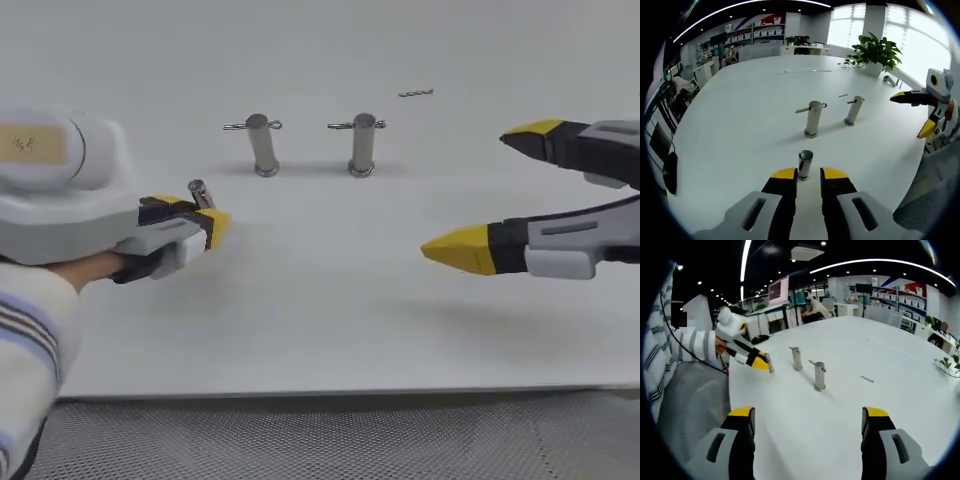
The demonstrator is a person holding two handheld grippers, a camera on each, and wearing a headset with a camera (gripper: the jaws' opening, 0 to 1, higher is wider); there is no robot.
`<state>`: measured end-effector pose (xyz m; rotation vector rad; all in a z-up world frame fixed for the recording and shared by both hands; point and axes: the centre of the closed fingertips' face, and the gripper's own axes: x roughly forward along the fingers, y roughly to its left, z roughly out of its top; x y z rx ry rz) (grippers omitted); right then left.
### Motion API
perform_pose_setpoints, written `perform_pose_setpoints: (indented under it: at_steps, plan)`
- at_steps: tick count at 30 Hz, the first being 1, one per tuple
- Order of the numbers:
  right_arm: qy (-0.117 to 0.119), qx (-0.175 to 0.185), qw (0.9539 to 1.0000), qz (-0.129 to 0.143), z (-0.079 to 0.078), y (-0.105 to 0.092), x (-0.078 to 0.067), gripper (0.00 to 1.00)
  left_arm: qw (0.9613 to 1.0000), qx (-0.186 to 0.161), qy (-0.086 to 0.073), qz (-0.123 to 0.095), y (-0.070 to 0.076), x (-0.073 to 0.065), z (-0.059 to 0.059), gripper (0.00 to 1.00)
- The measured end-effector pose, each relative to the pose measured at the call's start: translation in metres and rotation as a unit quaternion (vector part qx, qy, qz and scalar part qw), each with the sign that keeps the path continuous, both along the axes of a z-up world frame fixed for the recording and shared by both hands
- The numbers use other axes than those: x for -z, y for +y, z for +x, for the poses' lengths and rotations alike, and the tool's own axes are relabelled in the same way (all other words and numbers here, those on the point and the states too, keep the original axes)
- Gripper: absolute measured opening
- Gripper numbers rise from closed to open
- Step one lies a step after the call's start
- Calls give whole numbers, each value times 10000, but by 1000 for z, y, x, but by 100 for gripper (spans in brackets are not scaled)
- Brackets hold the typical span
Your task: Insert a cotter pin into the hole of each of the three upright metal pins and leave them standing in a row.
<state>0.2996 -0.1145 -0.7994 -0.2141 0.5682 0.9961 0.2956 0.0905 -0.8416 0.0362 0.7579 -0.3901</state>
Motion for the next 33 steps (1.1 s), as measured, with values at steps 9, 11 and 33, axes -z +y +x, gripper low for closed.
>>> perform_pose_setpoints:
  at_steps: [9, 11, 33]
  plan:
    - [-109, -152, 9994, -291, 20, -11, -4, 88, 9986, 519, -102, -6, -5, -11, -10, 29]
    - [-149, -194, 9989, -389, 27, -15, -4, 88, 9979, 622, -174, 25, -3, -12, -11, 32]
    - [-31, -922, 9901, -1060, 90, -18, 5, 79, 9824, 1818, -413, 75, -30, -42, -43, 94]
